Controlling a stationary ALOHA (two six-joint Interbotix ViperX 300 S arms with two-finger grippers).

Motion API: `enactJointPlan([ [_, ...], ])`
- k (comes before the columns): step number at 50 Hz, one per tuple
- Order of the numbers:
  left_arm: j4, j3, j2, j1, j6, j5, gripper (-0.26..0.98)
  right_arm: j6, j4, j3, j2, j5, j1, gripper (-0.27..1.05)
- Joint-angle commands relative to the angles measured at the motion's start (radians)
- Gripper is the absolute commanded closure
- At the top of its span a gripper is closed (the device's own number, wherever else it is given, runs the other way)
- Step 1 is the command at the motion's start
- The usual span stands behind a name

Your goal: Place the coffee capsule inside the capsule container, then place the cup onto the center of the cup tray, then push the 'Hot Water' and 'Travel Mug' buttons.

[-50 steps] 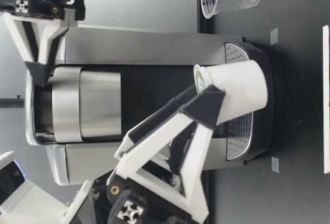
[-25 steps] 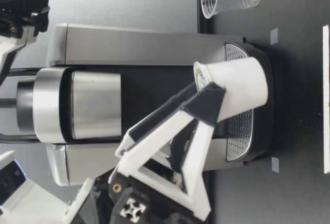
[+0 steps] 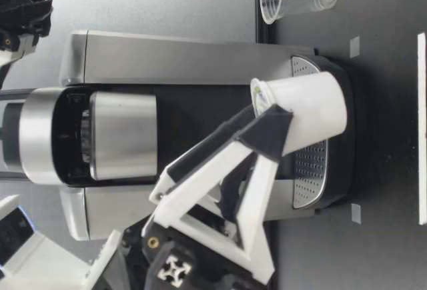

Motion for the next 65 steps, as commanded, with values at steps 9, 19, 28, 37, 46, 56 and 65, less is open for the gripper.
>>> enactJointPlan([
  [9, 0.0, -0.018, -0.014, 0.003, 0.002, -0.009, 0.2, 0.003, 0.003, -0.043, 0.008, -0.009, -0.087, 0.71],
  [19, 0.0, -0.02, -0.012, 0.005, 0.002, -0.012, 0.2, 0.003, 0.005, -0.074, 0.044, 0.002, -0.127, 0.71],
  [28, 0.0, -0.021, -0.017, 0.003, 0.002, -0.017, 0.2, 0.005, 0.005, -0.083, 0.06, 0.003, -0.138, 0.71],
  [37, 0.005, -0.046, -0.051, 0.003, 0.008, -0.003, 0.2, 0.009, 0.0, -0.067, 0.014, -0.006, -0.132, 0.71],
  [46, 0.06, -0.123, -0.127, 0.008, 0.087, 0.13, 0.2, 0.018, -0.005, 0.009, -0.091, -0.009, -0.109, 0.71],
  [56, 0.11, -0.272, -0.186, 0.061, 0.244, 0.472, 0.2, 0.018, -0.006, 0.146, -0.221, -0.002, -0.101, 0.71],
  [65, 0.331, -0.428, -0.216, 0.072, 0.273, 0.752, 0.2, 0.015, -0.006, 0.218, -0.336, 0.055, -0.101, 0.71],
])
